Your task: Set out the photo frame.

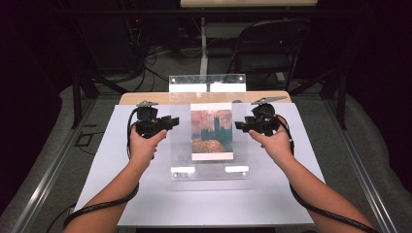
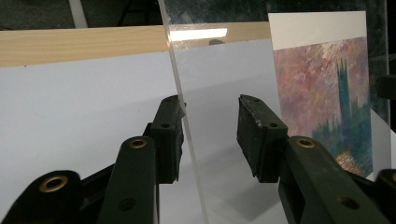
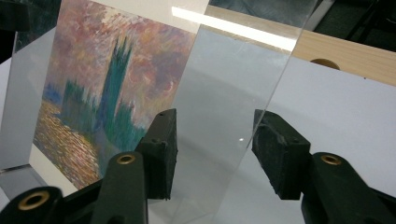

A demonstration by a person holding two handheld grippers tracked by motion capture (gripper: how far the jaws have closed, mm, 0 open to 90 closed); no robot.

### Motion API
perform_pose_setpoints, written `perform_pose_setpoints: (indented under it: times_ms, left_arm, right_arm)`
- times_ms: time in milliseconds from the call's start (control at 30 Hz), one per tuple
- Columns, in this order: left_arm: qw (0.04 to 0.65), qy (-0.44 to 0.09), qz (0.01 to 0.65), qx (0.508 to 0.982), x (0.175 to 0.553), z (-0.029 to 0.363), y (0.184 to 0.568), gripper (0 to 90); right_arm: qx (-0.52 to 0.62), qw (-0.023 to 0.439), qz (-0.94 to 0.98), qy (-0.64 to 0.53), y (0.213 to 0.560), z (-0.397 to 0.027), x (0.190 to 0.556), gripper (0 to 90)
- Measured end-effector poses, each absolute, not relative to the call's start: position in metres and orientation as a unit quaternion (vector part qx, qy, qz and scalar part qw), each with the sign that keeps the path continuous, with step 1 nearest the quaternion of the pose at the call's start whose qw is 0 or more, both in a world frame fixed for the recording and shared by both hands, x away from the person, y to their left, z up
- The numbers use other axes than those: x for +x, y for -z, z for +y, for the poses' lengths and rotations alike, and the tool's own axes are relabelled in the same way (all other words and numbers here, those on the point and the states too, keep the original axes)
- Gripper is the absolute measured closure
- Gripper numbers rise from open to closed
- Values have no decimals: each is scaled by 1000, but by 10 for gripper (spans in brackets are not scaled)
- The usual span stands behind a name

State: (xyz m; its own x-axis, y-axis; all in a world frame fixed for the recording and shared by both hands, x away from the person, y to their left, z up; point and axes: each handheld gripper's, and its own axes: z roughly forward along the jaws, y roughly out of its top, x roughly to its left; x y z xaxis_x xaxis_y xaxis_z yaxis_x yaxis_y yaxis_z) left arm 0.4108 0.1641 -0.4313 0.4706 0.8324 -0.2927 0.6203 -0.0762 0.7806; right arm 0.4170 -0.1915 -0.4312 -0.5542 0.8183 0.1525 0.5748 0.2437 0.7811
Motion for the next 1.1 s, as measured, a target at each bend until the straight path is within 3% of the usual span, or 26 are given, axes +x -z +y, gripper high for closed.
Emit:
perform_pose_setpoints:
  times_ms: [1100]
  left_arm:
    - [495,-131,471,718,355,173,422,702]
  right_arm:
    - [432,165,760,-456,420,-200,360,627]
